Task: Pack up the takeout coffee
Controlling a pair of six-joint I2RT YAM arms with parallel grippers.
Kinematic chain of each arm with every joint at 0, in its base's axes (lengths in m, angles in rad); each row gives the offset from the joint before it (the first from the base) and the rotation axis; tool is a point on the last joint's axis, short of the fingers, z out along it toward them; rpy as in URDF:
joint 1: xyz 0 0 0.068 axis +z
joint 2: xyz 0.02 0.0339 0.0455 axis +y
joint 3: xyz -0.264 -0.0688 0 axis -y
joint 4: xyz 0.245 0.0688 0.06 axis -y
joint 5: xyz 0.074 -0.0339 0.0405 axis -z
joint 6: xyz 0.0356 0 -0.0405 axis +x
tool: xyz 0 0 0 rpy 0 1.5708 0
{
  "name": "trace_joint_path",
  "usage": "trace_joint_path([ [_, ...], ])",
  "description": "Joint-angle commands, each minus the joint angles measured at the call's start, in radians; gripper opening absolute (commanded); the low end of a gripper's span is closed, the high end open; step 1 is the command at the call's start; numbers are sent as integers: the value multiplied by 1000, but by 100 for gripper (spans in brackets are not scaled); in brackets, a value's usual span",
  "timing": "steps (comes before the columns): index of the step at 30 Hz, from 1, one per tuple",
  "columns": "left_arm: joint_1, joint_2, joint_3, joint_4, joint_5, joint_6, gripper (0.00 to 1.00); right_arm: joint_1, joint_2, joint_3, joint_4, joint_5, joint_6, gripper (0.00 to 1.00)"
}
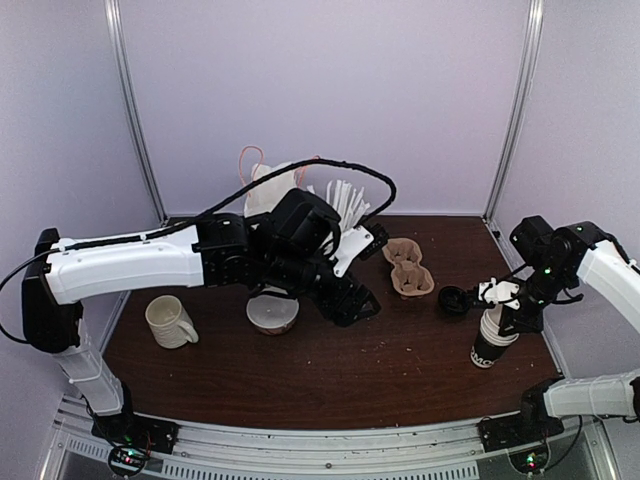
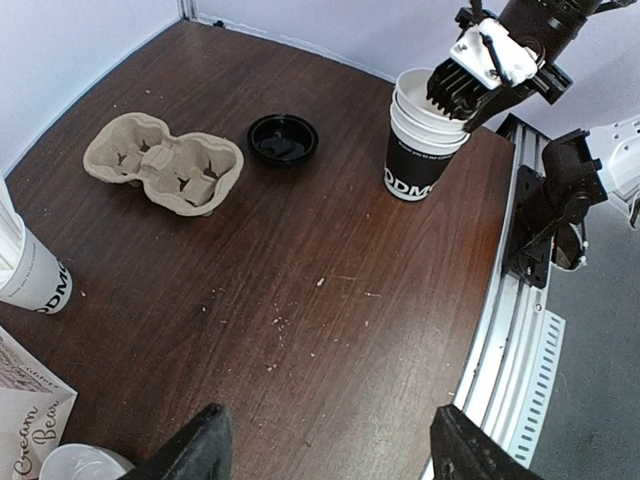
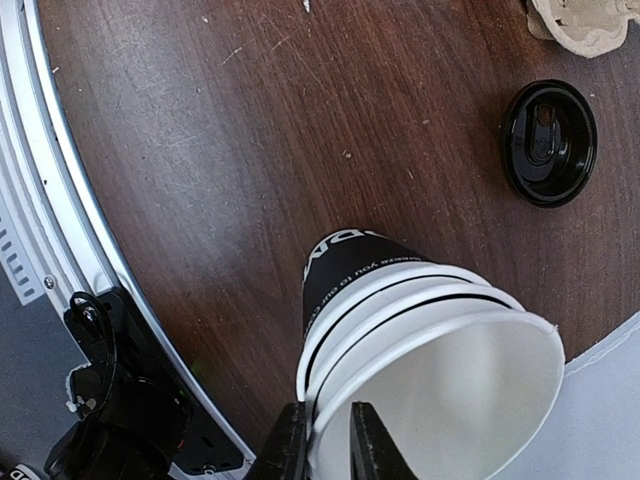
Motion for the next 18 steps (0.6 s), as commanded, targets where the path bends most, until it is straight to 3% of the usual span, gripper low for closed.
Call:
trace_joint_path([
  [1,-6,-1,-15,56,-1,-14,71,6,-13,-4,5,9,13,14],
  [9,-6,47,19,107,-6,-62,71,6,-20,19,26,58,16,0],
  [14,-37,150,158,99,-227,-198,73,6,13,100,31,63,48,0],
  [18,-38,225,194,209,-262,-391,73,7,21,141,52,18,114,0],
])
